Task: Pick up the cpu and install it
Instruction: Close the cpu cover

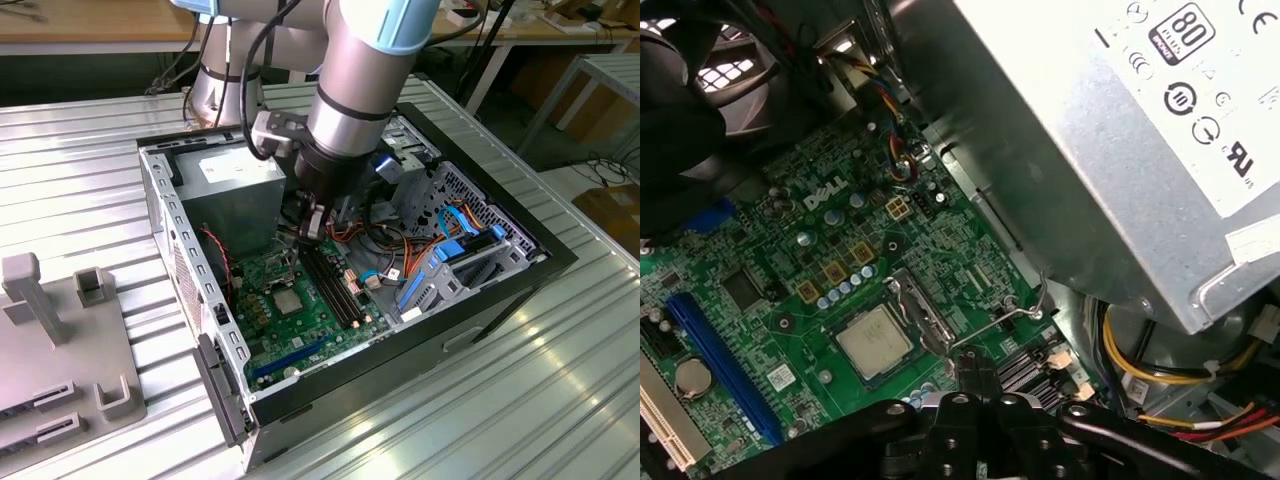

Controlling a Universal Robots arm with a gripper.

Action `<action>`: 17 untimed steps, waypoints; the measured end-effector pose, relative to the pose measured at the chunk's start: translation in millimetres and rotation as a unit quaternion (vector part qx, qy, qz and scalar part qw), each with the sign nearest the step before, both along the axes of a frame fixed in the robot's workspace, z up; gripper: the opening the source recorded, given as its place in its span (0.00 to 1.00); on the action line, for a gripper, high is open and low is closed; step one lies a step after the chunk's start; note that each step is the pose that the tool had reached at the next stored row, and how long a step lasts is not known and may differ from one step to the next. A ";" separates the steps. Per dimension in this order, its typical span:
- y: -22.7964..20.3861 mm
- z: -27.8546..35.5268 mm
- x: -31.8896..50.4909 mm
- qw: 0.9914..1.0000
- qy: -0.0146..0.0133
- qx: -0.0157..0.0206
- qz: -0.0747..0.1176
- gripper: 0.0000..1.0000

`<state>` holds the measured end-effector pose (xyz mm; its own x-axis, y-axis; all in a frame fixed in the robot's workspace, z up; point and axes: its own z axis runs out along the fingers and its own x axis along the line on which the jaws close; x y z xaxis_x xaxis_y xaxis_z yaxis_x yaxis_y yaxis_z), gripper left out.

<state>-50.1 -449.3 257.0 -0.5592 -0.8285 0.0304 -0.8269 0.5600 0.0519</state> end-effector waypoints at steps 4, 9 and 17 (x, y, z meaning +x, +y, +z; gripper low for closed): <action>-3.1 0.0 0.0 1.000 0.000 0.000 0.000 0.11; -5.1 0.0 0.0 1.000 0.000 0.000 0.000 0.11; -6.4 0.0 0.0 1.000 0.000 0.000 0.000 0.11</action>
